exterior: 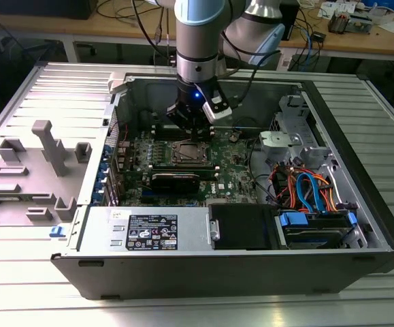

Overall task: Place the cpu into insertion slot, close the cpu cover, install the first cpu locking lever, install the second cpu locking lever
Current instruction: 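Install the first cpu locking lever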

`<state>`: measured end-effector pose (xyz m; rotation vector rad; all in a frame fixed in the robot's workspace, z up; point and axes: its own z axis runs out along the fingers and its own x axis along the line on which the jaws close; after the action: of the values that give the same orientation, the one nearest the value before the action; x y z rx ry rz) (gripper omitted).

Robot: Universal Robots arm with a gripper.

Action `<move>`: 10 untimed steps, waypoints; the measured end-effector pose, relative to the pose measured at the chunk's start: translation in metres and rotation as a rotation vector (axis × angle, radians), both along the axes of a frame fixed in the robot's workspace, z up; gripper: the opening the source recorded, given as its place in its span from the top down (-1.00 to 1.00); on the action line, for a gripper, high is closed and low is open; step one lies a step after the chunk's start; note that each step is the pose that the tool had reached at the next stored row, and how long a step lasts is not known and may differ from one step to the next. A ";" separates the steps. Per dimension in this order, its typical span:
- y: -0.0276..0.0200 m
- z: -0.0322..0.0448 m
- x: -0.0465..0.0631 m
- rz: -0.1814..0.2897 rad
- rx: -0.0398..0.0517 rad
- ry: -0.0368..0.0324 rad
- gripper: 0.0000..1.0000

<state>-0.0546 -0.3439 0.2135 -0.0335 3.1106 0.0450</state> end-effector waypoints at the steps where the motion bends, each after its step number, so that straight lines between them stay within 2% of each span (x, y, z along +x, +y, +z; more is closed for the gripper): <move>1: 0.0000 0.0001 -0.002 0.000 -0.0001 0.0001 0.79; 4: -0.0001 0.0002 -0.012 0.000 -0.0003 -0.0006 0.79; 10: -0.0001 0.0002 -0.023 0.000 -0.0003 -0.0010 0.79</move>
<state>-0.0780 -0.3440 0.2137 -0.0333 3.1096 0.0445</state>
